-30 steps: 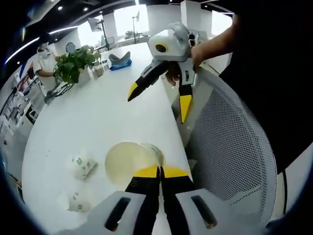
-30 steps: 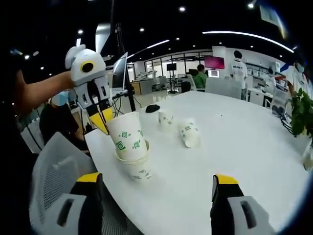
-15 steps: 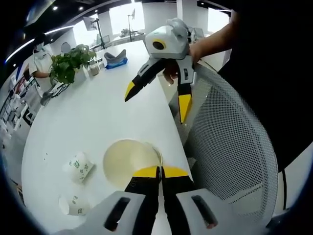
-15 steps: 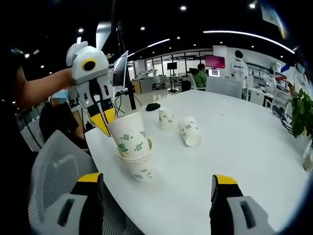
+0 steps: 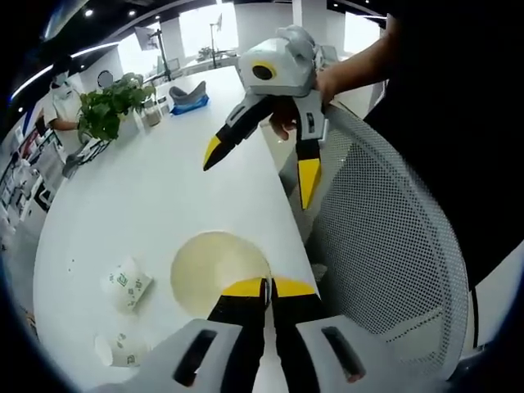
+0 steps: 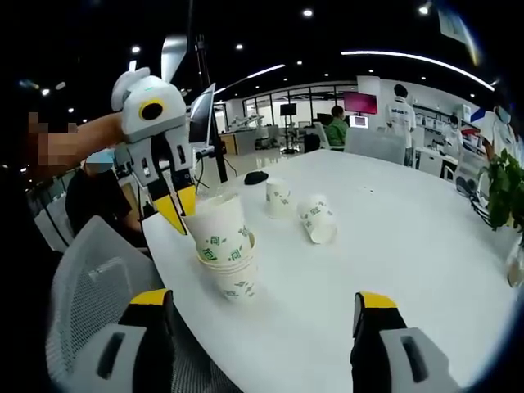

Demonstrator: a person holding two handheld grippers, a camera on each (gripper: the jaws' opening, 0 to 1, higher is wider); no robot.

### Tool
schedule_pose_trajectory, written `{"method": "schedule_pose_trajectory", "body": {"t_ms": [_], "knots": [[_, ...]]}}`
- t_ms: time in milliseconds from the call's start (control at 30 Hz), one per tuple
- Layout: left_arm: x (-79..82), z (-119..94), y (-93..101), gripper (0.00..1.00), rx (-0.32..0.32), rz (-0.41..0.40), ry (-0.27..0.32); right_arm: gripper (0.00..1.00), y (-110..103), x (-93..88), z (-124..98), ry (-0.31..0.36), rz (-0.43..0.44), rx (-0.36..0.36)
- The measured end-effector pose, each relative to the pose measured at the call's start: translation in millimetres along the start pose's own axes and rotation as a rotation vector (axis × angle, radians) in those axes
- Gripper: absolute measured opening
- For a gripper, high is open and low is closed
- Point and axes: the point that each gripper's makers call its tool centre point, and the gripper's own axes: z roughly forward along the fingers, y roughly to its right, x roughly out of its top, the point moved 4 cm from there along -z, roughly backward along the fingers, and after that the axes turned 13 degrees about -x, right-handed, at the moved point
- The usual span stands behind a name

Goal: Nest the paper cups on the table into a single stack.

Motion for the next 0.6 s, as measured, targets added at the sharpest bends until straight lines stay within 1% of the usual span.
{"method": "schedule_pose_trajectory", "body": {"t_ms": [167,300,600], "knots": [[0.7,4.4,-1.5,0.0,-0.013,0.0,-0.001,0.91,1.2,-0.5,0.1,0.001,0.003,-0.004],[-2.3,9.8,-3.6,0.0,-0.027,-0.005,-0.011,0.91,1.9,-1.8,0.4,-0.002,0.003,-0.006],[-3.3,15.9,-3.7,0.0,-0.058,-0.025,-0.006,0.91,2.3,-2.3,0.4,-0.005,0.003,-0.012]]}}
